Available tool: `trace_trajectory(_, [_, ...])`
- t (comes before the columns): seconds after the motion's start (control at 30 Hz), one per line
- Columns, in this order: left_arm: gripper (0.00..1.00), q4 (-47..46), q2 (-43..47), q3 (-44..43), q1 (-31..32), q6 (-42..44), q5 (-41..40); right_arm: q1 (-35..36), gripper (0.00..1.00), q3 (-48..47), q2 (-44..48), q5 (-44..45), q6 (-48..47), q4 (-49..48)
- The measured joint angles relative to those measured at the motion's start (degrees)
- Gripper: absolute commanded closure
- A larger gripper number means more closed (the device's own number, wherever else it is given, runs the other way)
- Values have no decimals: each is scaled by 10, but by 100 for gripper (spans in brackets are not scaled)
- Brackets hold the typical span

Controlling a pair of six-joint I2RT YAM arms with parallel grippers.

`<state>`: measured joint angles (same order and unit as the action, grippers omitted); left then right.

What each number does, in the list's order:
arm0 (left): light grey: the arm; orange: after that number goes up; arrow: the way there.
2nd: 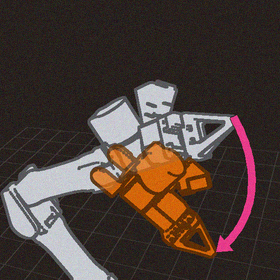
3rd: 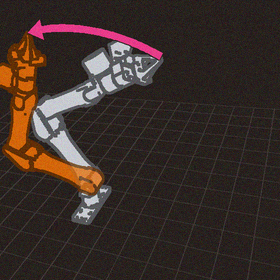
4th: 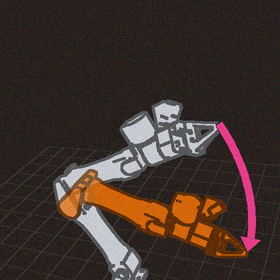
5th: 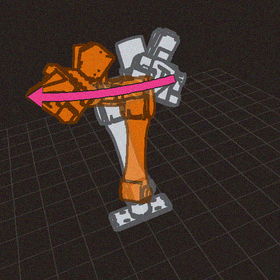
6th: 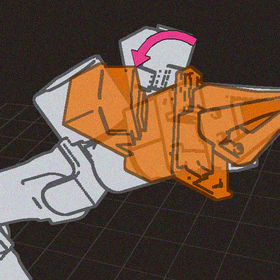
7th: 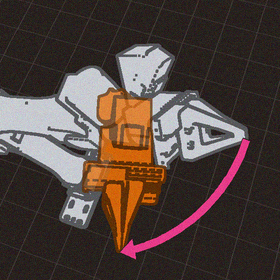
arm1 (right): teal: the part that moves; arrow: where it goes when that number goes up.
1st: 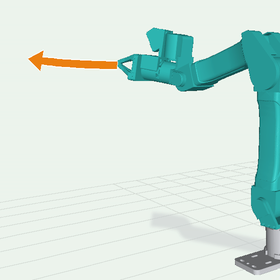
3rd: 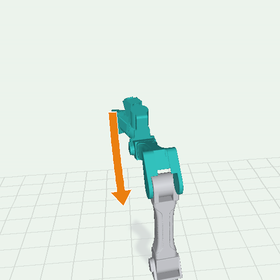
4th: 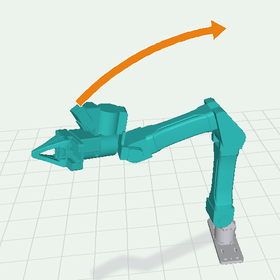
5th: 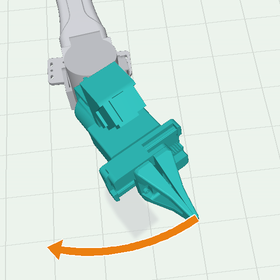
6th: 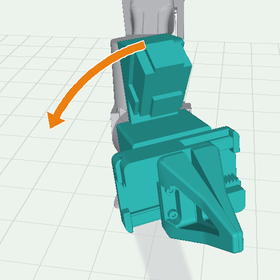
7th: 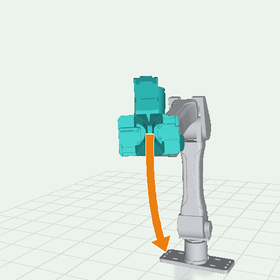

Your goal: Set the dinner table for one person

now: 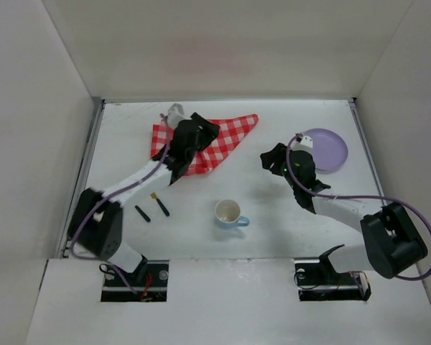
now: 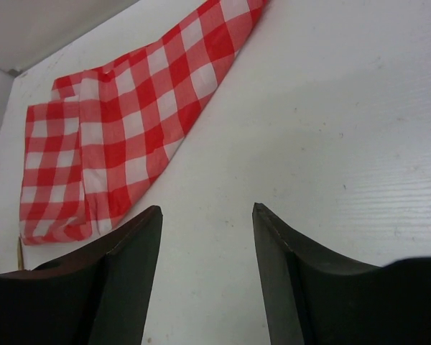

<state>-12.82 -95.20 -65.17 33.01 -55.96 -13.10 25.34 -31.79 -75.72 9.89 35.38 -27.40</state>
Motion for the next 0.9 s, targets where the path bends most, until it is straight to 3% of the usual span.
trace_trajectory(0.17, [51,-76,268,187,-41,-5,-20,37,36,-86,-73,3,-20,30])
trace_trajectory(0.3, [51,-67,376,315,-89,-15,-35,90,35,-222,-169,5,-50,97])
trace_trajectory(0.53, [51,14,469,464,-141,-20,-20,140,35,-558,-376,25,-123,270])
trace_trajectory(0.9, [50,7,501,512,-236,-22,49,148,36,-1015,-679,45,-202,552])
